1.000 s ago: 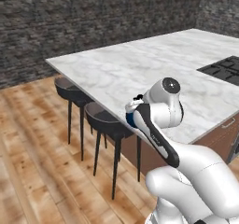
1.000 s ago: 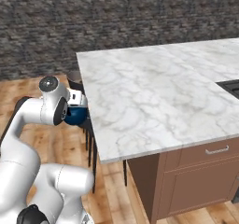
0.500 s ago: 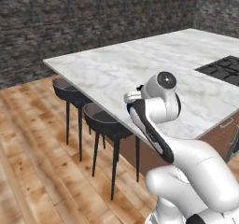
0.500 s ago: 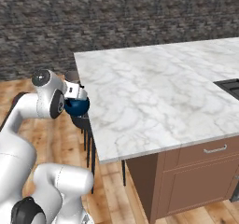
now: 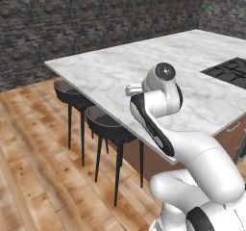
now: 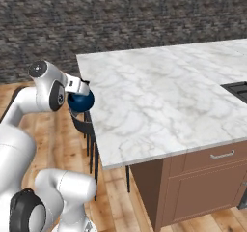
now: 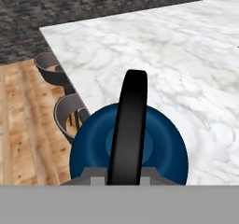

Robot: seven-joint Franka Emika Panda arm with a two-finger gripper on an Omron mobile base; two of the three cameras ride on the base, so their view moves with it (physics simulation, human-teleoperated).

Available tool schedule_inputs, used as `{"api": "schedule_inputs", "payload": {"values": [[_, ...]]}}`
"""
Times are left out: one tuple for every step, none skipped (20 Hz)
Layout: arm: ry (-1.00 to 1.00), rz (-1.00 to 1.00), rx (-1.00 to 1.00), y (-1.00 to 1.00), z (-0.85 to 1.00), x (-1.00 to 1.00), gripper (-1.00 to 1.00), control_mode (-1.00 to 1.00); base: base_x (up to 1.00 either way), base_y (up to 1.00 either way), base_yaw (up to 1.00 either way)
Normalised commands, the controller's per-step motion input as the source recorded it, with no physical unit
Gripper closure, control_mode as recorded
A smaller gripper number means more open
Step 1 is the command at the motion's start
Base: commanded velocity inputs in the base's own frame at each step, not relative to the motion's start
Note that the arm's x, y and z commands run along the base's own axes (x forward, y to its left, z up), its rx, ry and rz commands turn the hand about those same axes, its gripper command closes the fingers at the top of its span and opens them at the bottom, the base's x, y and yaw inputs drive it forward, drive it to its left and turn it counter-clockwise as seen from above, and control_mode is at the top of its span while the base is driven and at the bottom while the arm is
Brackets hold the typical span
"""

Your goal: The kettle is done boiling. Turn off the stove, then wait for 300 timesteps before moving the kettle to the dining table.

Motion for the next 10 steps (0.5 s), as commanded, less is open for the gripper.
{"api": "schedule_inputs", "payload": {"values": [[0.01, 0.00, 0.00, 0.00, 0.00, 0.18, 1.00, -1.00, 0.00, 0.00, 0.00], [0.03, 0.00, 0.00, -0.01, 0.00, 0.20, 1.00, -1.00, 0.00, 0.00, 0.00], [0.03, 0.00, 0.00, -0.03, 0.00, 0.19, 1.00, -1.00, 0.00, 0.00, 0.00], [0.01, 0.00, 0.00, -0.13, 0.00, 0.23, 1.00, -1.00, 0.00, 0.00, 0.00], [0.00, 0.01, 0.00, -0.19, -0.04, 0.25, 1.00, -1.00, 0.00, 0.00, 0.00], [0.00, 0.01, 0.02, -0.16, -0.04, 0.28, 1.00, -1.00, 0.00, 0.00, 0.00], [0.00, 0.02, 0.02, -0.24, -0.10, 0.25, 1.00, -1.00, 0.00, 0.00, 0.00], [0.00, 0.03, 0.03, -0.26, -0.13, 0.24, 1.00, -1.00, 0.00, 0.00, 0.00], [0.00, 0.03, 0.03, -0.26, -0.14, 0.25, 1.00, -1.00, 0.00, 0.00, 0.00], [0.00, 0.03, 0.03, -0.28, -0.13, 0.25, 1.00, -1.00, 0.00, 0.00, 0.00]]}}
